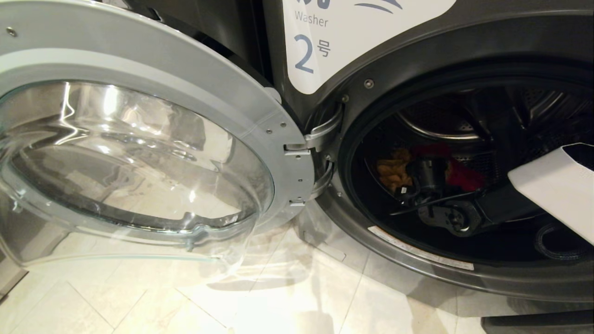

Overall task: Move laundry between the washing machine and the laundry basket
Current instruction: Pick a cloth and place it into the basket

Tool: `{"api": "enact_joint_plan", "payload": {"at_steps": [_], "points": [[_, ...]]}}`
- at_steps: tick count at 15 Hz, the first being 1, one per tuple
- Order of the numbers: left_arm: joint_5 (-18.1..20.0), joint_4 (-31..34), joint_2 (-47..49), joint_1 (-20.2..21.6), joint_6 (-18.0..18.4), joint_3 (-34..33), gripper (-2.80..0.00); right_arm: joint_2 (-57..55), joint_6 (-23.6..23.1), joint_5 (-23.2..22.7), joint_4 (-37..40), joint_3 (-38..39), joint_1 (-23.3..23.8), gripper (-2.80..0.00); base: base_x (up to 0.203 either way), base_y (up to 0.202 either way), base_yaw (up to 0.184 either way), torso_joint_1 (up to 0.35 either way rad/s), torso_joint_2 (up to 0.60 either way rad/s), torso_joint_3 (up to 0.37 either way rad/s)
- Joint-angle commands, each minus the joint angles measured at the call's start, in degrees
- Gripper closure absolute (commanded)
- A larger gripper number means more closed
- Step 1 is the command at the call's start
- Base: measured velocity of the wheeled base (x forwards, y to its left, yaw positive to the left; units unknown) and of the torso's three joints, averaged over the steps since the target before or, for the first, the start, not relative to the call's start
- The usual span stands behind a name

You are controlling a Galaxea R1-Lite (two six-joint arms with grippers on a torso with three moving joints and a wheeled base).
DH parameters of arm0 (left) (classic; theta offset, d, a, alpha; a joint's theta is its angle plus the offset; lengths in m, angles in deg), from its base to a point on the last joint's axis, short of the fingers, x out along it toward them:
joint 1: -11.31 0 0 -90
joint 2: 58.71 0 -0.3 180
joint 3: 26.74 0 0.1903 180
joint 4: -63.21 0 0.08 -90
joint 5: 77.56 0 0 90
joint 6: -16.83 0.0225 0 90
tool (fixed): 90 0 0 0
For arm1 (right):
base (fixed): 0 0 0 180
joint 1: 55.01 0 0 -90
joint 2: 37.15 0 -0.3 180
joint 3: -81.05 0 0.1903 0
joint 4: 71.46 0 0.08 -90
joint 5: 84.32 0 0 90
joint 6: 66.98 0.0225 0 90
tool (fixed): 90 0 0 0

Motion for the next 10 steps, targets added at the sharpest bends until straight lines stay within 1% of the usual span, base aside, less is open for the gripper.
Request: {"api": "enact_joint_plan", "payload": {"at_steps": [1,5,10], "points": [[0.04,-0.05,0.09,0.02,0.02,-2.29,0.0,-2.47,0.07,1.19,-2.07,-1.7,-0.27,-2.8,0.0,0.0,0.0,0.0,0.0,0.0],[-0.04,-0.05,0.09,0.02,0.02,-2.29,0.0,-3.97,-1.33,3.19,-2.8,-5.69,-0.2,-2.8,0.0,0.0,0.0,0.0,0.0,0.0],[-0.04,-0.05,0.09,0.02,-0.07,-2.29,0.0,-6.34,-3.41,3.62,-2.36,-11.01,1.16,-2.8,0.0,0.0,0.0,0.0,0.0,0.0]]}}
